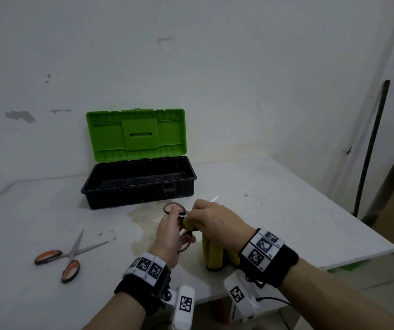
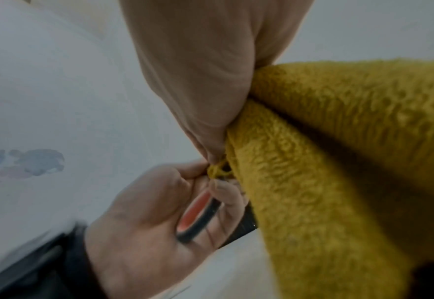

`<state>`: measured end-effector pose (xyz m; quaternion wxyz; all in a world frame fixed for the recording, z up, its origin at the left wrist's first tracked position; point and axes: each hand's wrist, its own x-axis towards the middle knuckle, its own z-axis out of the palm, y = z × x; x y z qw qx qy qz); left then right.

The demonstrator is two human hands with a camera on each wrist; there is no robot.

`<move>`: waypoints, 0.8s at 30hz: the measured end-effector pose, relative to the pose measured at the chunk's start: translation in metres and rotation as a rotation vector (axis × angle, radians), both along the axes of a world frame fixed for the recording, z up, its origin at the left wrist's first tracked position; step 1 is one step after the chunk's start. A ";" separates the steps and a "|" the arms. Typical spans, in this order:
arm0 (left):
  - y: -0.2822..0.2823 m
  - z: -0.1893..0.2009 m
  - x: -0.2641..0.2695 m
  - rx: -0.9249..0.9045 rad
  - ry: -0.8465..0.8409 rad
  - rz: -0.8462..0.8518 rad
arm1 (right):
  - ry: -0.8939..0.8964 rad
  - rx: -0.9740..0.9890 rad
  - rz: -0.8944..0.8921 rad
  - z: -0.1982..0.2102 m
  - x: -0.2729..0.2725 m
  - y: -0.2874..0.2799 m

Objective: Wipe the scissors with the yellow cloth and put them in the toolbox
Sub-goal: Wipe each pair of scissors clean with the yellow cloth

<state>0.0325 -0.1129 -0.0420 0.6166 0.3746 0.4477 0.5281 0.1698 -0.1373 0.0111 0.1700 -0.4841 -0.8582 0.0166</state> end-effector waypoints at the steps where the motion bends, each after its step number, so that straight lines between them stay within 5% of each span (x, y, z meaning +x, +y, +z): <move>1: 0.000 0.001 0.001 0.002 -0.002 -0.002 | 0.018 -0.003 -0.021 -0.003 0.000 0.000; 6: 0.001 -0.001 -0.002 -0.006 0.013 0.027 | 0.075 0.030 -0.220 0.002 0.016 0.008; 11: 0.001 0.001 0.003 0.025 -0.001 -0.004 | 0.039 0.014 -0.095 -0.011 -0.002 -0.003; 18: 0.004 0.001 -0.006 -0.009 -0.043 0.083 | 0.147 0.060 -0.280 -0.008 0.022 0.001; 24: 0.007 -0.002 0.004 0.015 -0.075 0.030 | 0.097 0.099 -0.116 -0.023 -0.004 -0.006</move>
